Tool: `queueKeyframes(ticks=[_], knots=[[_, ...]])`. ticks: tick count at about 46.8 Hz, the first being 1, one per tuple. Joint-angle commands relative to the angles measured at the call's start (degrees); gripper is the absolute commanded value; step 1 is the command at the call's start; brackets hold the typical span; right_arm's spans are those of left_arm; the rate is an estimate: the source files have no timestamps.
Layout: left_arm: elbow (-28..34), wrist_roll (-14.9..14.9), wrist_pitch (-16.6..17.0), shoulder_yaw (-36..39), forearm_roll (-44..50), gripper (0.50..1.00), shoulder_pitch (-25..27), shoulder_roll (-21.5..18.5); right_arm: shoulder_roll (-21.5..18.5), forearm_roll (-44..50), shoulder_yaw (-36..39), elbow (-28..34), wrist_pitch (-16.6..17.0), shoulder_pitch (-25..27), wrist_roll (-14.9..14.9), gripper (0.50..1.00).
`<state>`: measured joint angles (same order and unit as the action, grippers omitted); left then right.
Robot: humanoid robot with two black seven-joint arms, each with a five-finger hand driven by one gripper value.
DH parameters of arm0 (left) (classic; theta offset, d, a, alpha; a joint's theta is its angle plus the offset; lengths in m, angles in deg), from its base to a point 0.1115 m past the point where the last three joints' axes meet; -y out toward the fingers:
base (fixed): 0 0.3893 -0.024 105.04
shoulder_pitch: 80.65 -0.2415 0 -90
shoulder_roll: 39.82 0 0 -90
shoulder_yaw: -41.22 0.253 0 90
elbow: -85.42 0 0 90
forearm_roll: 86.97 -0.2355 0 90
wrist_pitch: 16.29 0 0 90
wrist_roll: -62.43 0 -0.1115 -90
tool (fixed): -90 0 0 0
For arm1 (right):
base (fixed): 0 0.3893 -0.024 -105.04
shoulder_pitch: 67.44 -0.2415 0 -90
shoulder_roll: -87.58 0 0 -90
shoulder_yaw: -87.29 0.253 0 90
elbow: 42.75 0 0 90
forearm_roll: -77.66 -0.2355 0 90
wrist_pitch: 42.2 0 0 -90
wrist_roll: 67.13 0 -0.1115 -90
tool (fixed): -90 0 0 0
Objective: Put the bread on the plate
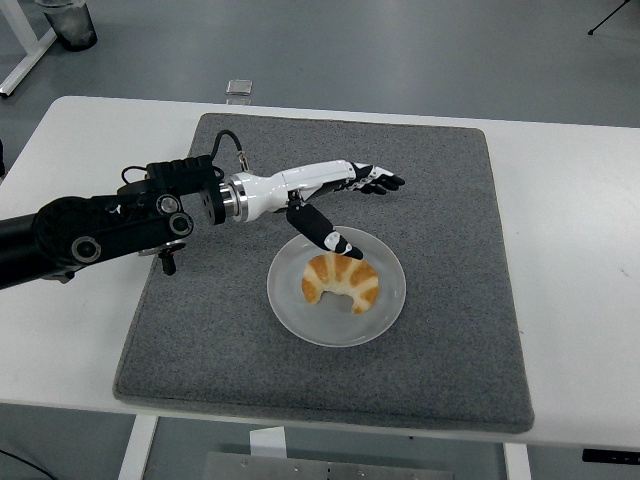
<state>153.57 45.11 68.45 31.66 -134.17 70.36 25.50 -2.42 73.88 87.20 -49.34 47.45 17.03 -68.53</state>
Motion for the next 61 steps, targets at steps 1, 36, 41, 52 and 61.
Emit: queueKeyframes(ticks=[1, 36, 41, 52, 61], knots=[[-1.0, 0.09, -0.01, -0.1, 3.77, 0.986, 1.39, 0.07, 0.0, 0.0, 0.0, 0.0, 0.0, 0.0, 0.0, 0.952], [-24.37, 0.97, 0.16, -10.56, 38.4, 0.988, 8.69, 7.9, 0.0, 0.0, 0.0, -0.09, 0.0, 0.0, 0.0, 0.952], [-26.57, 1.06, 0.08, -10.65, 46.22, 0.988, 8.6, 7.98, 0.0, 0.0, 0.09, -0.09, 0.0, 0.0, 0.0, 0.952], [-27.1, 0.62, -1.86, -16.09, 53.53, 0.977, 5.97, 7.98, 0.0, 0.0, 0.09, -0.09, 0.0, 0.0, 0.0, 0.952], [-27.19, 0.0, -2.12, -21.81, 52.91, 0.981, 1.84, 7.9, 0.0, 0.0, 0.0, -0.09, 0.0, 0.0, 0.0, 0.952]])
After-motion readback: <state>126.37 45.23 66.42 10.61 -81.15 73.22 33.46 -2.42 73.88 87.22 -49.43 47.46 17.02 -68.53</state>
